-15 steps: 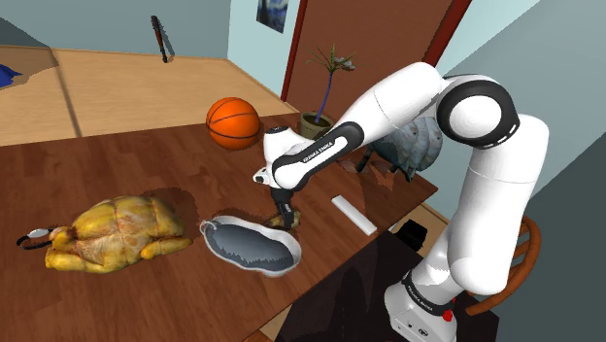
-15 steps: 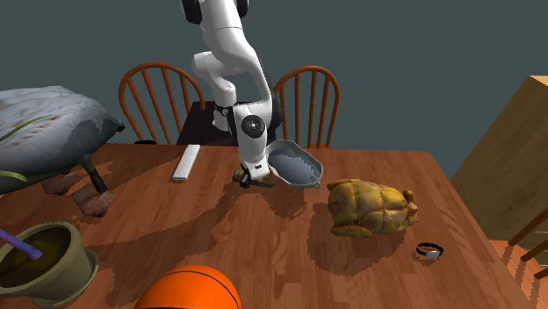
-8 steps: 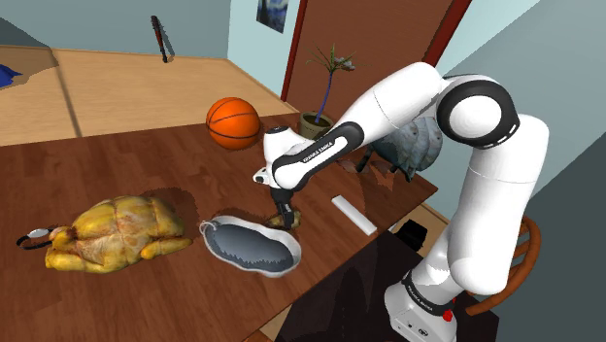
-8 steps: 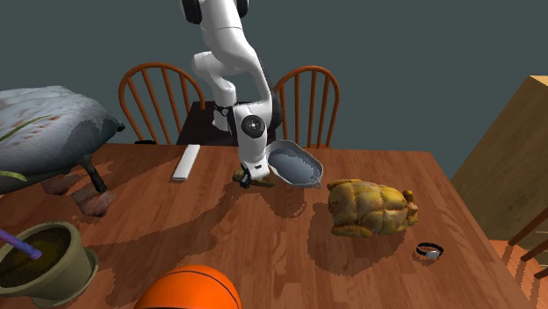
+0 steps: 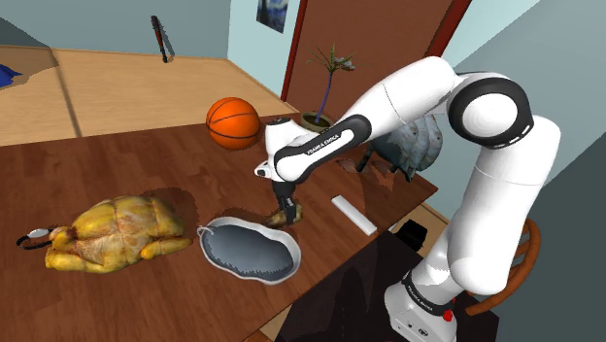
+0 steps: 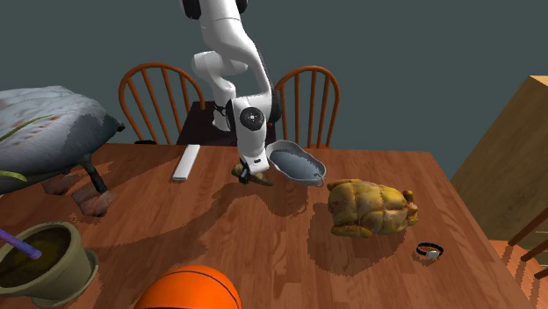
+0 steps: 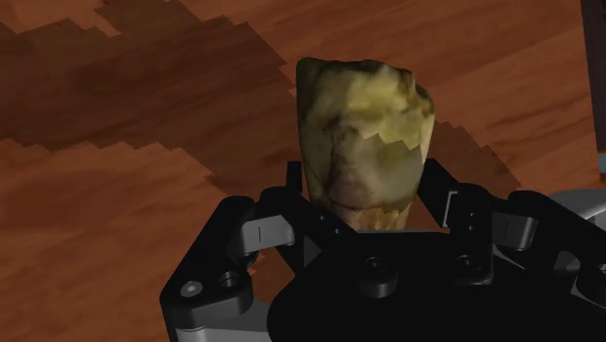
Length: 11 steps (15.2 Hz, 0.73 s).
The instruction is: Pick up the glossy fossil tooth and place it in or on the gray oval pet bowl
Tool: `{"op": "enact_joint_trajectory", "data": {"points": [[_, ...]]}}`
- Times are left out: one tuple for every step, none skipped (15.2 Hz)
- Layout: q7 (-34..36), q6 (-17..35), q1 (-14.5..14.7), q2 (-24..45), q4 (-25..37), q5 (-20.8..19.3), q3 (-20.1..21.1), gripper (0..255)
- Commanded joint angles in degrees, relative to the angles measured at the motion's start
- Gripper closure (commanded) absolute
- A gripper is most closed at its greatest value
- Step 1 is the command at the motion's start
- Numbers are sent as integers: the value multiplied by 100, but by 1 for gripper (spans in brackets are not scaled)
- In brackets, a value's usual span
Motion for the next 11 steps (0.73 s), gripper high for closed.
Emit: {"op": "enact_joint_trajectory", "data": {"points": [[0, -141, 4, -118, 23, 18, 12, 255], [-5, -209, 3, -178, 31, 26, 15, 255], [-11, -277, 1, -237, 40, 33, 18, 255], [-17, -345, -1, -295, 50, 41, 20, 255], [-22, -413, -2, -352, 62, 48, 22, 255], [-27, -482, -4, -408, 75, 55, 24, 255], [-32, -551, -5, -463, 89, 62, 26, 255], [-38, -621, -6, -517, 104, 68, 28, 255], [-43, -690, -8, -571, 121, 75, 30, 255], [-48, -760, -9, -623, 139, 81, 32, 255], [-52, -831, -10, -675, 158, 87, 33, 255]]}}
